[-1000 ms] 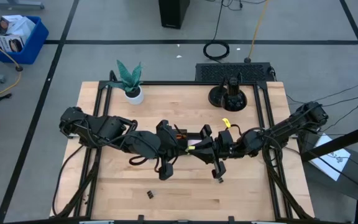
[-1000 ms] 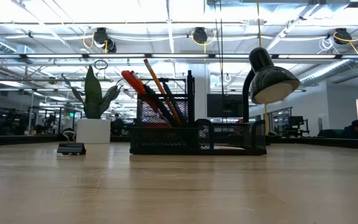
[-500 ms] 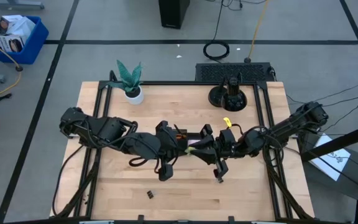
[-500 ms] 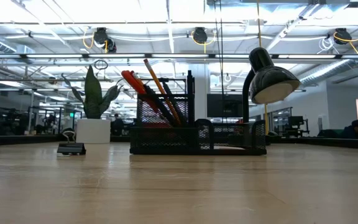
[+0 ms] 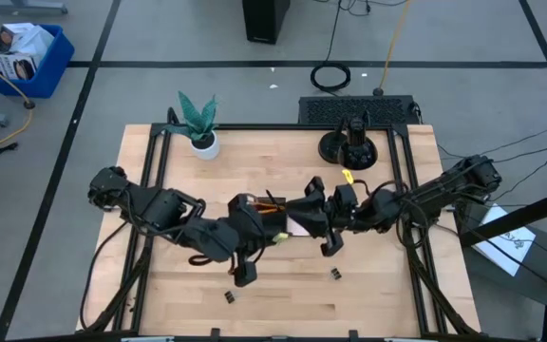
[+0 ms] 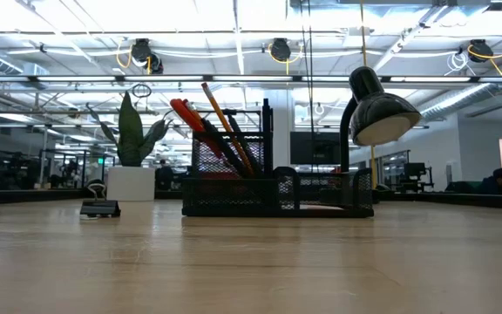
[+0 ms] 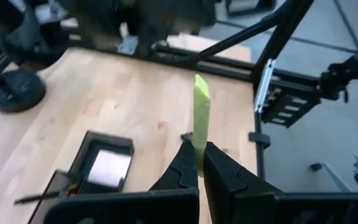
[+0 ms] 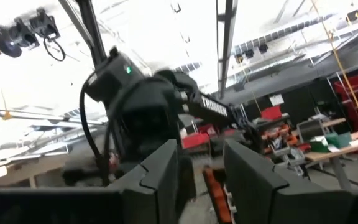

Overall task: Pick and place office supplies into organizer
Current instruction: Put the green eraser into the desk organizer

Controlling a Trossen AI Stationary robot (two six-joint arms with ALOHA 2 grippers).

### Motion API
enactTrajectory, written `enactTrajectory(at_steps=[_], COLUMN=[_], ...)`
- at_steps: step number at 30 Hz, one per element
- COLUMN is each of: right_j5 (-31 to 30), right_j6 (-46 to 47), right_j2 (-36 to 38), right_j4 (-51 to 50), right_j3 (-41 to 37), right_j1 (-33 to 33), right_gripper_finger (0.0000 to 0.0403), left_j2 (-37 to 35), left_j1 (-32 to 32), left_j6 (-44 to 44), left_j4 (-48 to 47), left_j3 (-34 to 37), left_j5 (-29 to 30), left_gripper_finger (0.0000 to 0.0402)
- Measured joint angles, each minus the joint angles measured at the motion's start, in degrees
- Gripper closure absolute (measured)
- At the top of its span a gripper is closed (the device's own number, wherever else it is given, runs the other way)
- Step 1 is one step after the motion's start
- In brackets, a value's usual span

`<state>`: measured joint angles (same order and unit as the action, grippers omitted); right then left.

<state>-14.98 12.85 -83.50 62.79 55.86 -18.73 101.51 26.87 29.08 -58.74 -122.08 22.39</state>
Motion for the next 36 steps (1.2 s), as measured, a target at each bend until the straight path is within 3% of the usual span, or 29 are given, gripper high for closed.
enactTrajectory(at_steps=[7,14,25,36], right_j5=[0.02,0.04,-0.27,-1.51], right_j6=[-1.23,-1.98,-3.57,-5.19], right_j2=[0.0,0.52,2.07,3.17], right_j4=[3.88,5.26,5.3,4.54], right_j3=[0.02,0.01,0.02,0.01], right_j1=[0.06,0.03,0.73,0.78], right_gripper_finger=[0.0279,0.0279,0.0285,0.0288], left_j2=[0.0,0.52,0.6,0.52], left_j1=[0.97,1.74,1.93,-3.92], left_j6=[5.95,11.15,13.14,5.85], left_j4=[-8.44,-16.31,-11.08,-1.88], left_j3=[0.0,0.59,16.92,29.12], left_j5=[2.05,-0.78,-7.55,-7.3], left_gripper_finger=[0.0402,0.0402,0.0401,0.0401])
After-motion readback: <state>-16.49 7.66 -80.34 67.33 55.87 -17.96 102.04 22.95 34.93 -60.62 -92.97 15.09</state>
